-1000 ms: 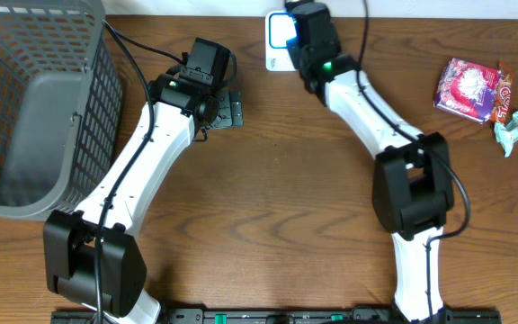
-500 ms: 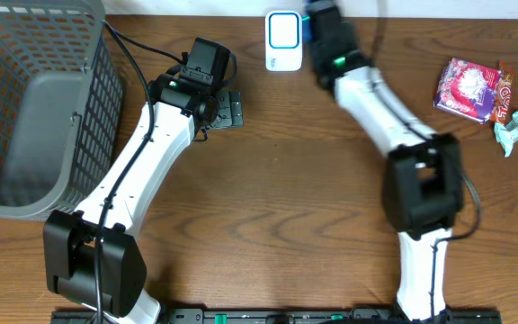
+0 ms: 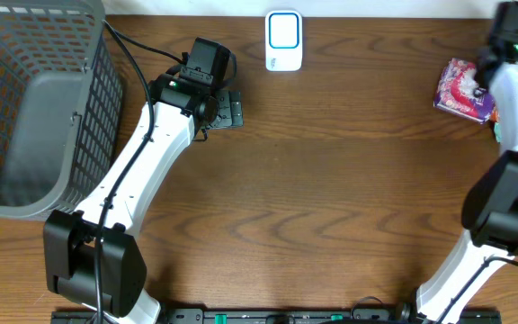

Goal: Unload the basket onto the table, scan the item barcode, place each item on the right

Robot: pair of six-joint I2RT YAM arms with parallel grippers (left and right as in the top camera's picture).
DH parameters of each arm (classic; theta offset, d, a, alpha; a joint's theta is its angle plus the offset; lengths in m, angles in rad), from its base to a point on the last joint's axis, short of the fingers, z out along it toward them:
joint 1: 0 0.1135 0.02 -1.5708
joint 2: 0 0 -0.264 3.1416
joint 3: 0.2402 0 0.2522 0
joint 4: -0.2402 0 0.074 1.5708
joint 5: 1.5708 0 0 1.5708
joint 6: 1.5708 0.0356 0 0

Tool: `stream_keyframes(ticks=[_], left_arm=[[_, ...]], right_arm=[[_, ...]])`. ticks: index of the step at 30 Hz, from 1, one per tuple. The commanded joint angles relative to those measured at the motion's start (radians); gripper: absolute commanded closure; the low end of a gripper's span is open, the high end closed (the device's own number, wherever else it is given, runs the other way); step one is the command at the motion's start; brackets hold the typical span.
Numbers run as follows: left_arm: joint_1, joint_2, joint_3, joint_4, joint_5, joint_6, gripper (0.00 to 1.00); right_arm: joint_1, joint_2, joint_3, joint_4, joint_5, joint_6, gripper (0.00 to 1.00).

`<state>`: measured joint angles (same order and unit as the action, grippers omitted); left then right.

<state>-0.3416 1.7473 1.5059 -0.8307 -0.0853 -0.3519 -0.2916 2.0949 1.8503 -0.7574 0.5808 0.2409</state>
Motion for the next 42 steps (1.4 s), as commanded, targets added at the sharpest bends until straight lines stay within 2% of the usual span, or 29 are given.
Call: stream_keyframes(ticks=[1, 3, 8, 9, 12, 13, 16, 19, 21, 22, 23, 31, 34, 37, 42], left_arm=[[0.003, 0.007, 0.016, -0.003, -0.013, -0.005, 0.02], [0.003, 0.007, 0.016, -0.003, -0.013, -0.005, 0.02], [0.003, 0.007, 0.016, -0.002, -0.013, -0.005, 0.02], [0.003, 0.007, 0.016, -0.003, -0.013, -0.005, 0.02], [0.003, 0.007, 0.016, -0.003, -0.013, -0.005, 0.02], [0.003, 0.007, 0.016, -0.002, -0.013, -0.005, 0.02], [0.003, 0.007, 0.016, -0.003, -0.013, -0.005, 0.02], [0.003, 0.007, 0.016, -0.003, -0.013, -0.005, 0.02], [0.003, 0.007, 0.016, -0.002, -0.013, -0.005, 0.02], [0.003, 0.007, 0.016, -0.003, -0.013, -0.005, 0.02], [0.003, 0.007, 0.016, -0.002, -0.013, -0.005, 0.02], [0.003, 0.007, 0.016, -0.002, -0.013, -0.005, 0.02], [0.003, 0.007, 0.016, -0.003, -0.013, -0.005, 0.02], [0.003, 0.007, 0.016, -0.003, -0.013, -0.005, 0.02], [0.003, 0.007, 0.016, -0.002, -0.013, -0.005, 0.02]], right_arm=[[-0.061, 0.037, 0.001, 0.002, -0.127, 0.028, 0.99], [-0.094, 0.045, 0.001, 0.008, -0.183, 0.028, 0.99], [-0.138, 0.049, 0.001, 0.010, -0.210, 0.070, 0.90], [-0.141, 0.049, 0.001, 0.010, -0.211, 0.070, 0.84], [-0.145, 0.049, 0.001, 0.007, -0.210, 0.069, 0.41], [-0.145, 0.049, 0.001, 0.003, -0.210, 0.069, 0.37], [-0.145, 0.044, 0.001, -0.029, -0.209, 0.065, 0.37], [-0.144, 0.018, 0.001, -0.075, -0.209, 0.065, 0.45], [-0.142, -0.016, 0.001, -0.104, -0.209, 0.065, 0.41], [-0.141, -0.043, 0.001, -0.121, -0.210, 0.066, 0.28], [-0.140, -0.065, 0.001, -0.134, -0.210, 0.066, 0.01], [-0.137, -0.347, 0.001, -0.352, -0.337, 0.229, 0.01], [-0.119, -0.438, -0.014, -0.428, -0.404, 0.237, 0.01], [-0.066, -0.535, -0.095, -0.428, -0.405, 0.233, 0.01], [0.104, -0.753, -0.382, -0.377, -0.400, 0.230, 0.01]])
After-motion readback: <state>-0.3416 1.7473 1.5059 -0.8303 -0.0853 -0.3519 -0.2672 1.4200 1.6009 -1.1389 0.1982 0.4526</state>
